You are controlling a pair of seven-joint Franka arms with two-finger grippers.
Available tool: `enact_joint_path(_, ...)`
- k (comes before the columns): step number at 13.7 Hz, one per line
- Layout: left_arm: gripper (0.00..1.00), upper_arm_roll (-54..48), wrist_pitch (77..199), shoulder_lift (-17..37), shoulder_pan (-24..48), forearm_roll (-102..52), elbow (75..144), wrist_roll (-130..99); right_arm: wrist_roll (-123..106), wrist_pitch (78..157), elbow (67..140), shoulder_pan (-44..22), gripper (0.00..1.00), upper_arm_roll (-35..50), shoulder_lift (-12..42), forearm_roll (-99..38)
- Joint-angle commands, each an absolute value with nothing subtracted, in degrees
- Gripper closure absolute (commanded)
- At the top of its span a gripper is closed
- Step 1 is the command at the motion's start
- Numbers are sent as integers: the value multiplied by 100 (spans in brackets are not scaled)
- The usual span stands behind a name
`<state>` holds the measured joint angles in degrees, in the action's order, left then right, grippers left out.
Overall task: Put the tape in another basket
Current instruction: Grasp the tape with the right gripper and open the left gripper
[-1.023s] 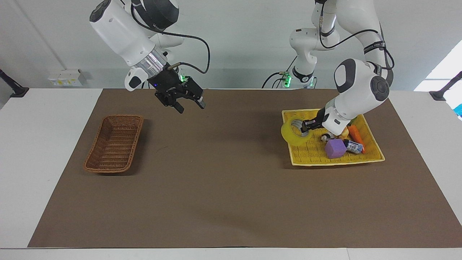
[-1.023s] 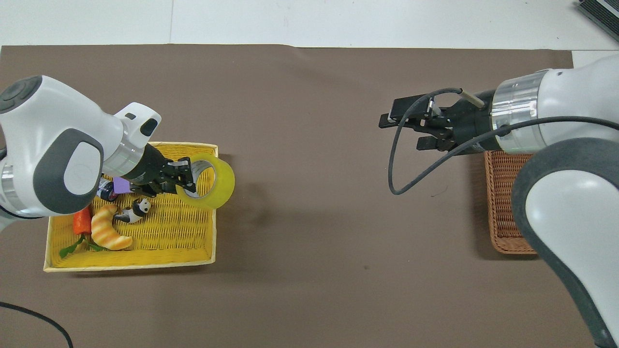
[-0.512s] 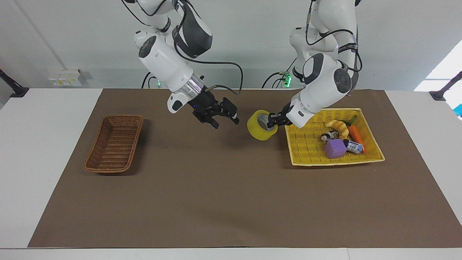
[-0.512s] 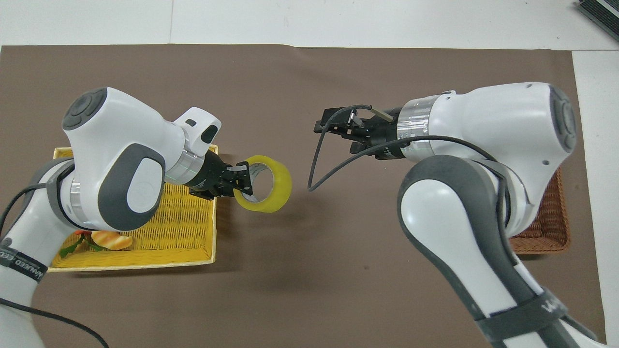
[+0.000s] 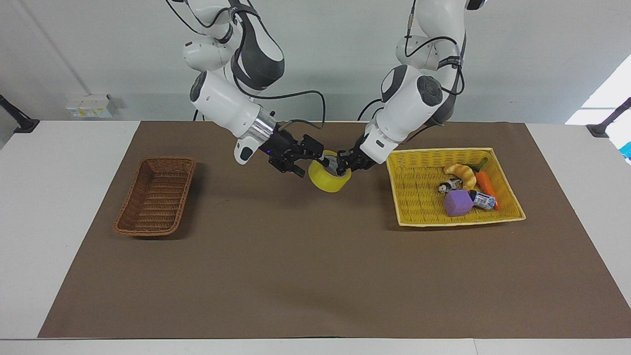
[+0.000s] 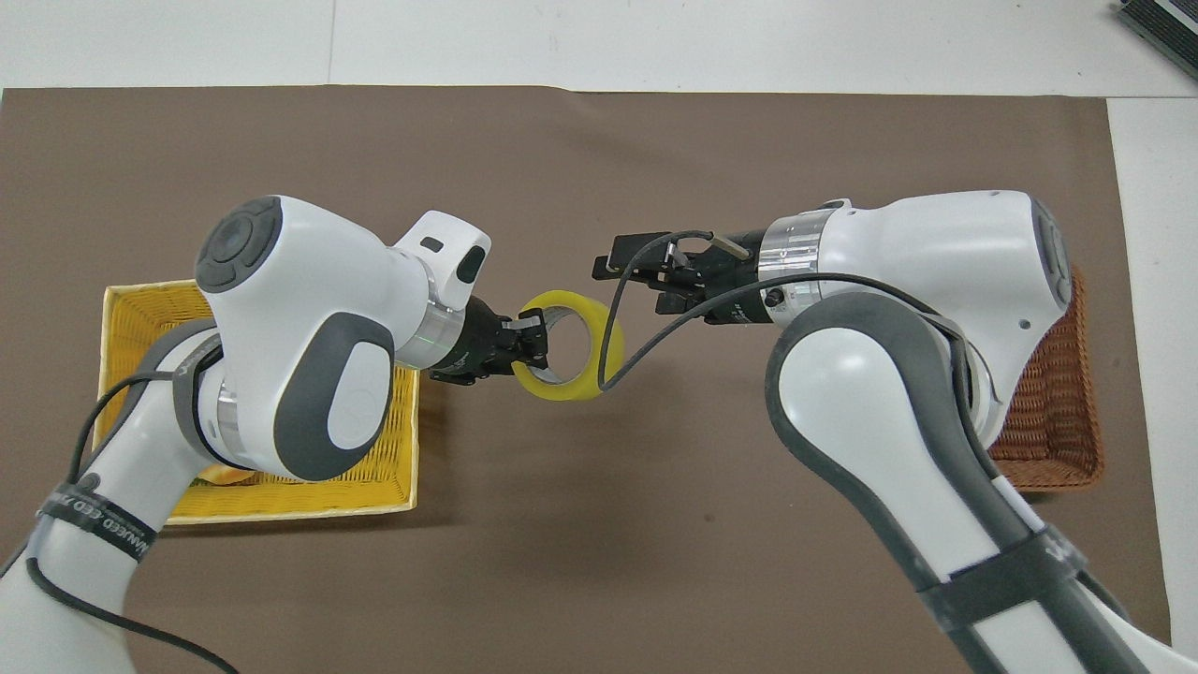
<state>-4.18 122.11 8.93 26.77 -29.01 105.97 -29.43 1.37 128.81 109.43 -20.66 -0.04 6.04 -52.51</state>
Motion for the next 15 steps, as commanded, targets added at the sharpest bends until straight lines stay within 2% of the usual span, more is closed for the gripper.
enact_joint_path(1,100,-378,12191,801,2769,-3032,10459,-3155,-579,13008,11565,-1943,0,18,176,-5449)
enact_joint_path(10,100,-475,12691,729,3182,-3041,10450,-3797,-808,13149,11733,-2039,0,9,79,-5590)
enact_joint_path(12,100,-483,12700,721,3182,-3050,10450,-3806,-800,13113,11733,-1969,25,9,79,-5581)
enact_joint_path(15,100,-492,12718,624,3147,-3234,10450,-3823,-791,13113,11725,-1969,27,17,88,-5581)
